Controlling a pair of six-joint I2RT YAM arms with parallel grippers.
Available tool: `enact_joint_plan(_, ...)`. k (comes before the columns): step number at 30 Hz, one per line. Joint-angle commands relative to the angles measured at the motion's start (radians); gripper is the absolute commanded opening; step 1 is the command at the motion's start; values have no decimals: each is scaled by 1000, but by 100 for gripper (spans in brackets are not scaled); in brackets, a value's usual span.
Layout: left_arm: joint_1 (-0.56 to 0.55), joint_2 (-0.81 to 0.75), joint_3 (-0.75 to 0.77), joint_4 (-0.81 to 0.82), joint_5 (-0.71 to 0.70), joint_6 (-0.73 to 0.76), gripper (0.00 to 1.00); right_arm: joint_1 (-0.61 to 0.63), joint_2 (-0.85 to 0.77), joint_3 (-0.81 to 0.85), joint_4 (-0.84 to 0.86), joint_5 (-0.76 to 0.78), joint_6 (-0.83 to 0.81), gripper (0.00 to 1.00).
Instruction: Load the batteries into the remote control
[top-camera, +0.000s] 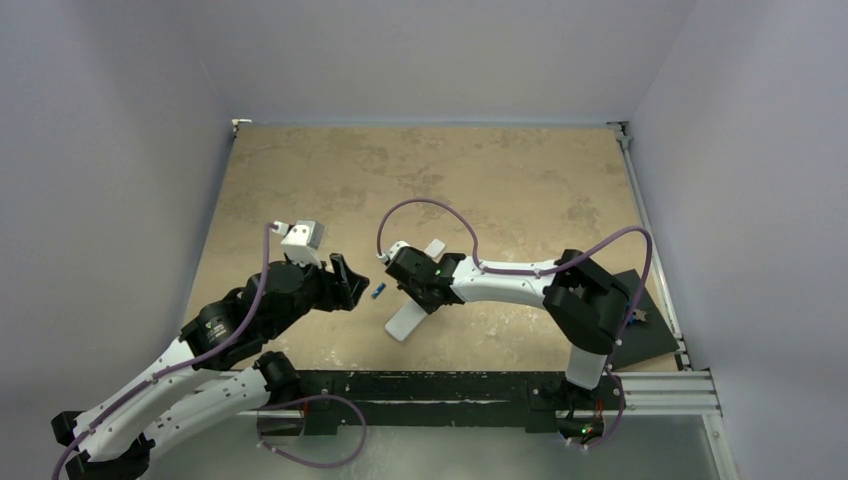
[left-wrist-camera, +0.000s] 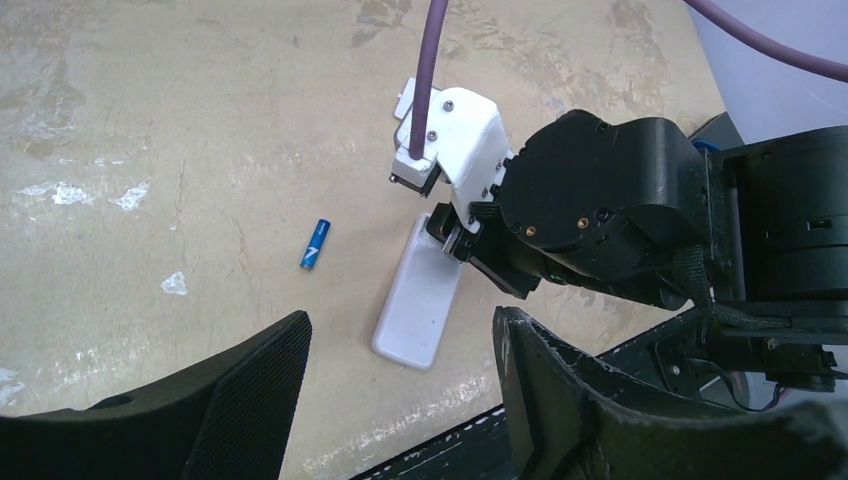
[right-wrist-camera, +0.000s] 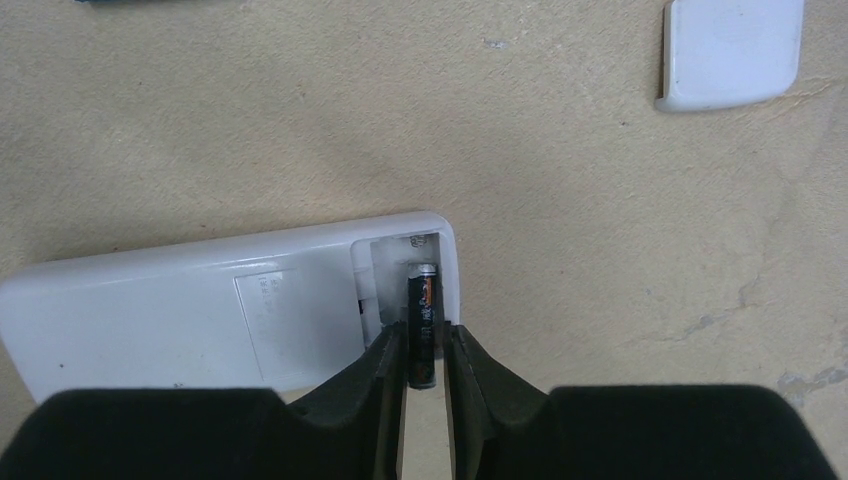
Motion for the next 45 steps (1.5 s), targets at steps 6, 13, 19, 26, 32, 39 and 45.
enact_joint_plan(6,-4,4,7,21,-9,-6,67,-4,-3,16,15,54,0,27)
enact_joint_plan(13,-4,4,8,21,-9,-5,67,-4,-1,25,22,64,-3,27)
enact_joint_plan(19,-4,6,7,21,-9,-5,67,-4,-1,27,29,71,0,22)
enact_joint_plan(26,-4,10,8,20,-8,-6,67,-4,-7,30,35,78,1,22)
enact_joint_plan(32,-4,10,7,21,-7,-5,67,-4,-2,30,38,81,2,22)
enact_joint_plan(39,-4,9,7,21,-7,-5,67,-4,4,27,43,81,4,28)
enact_joint_plan(45,-5,11,7,20,-7,-5,67,-4,7,27,46,81,5,30)
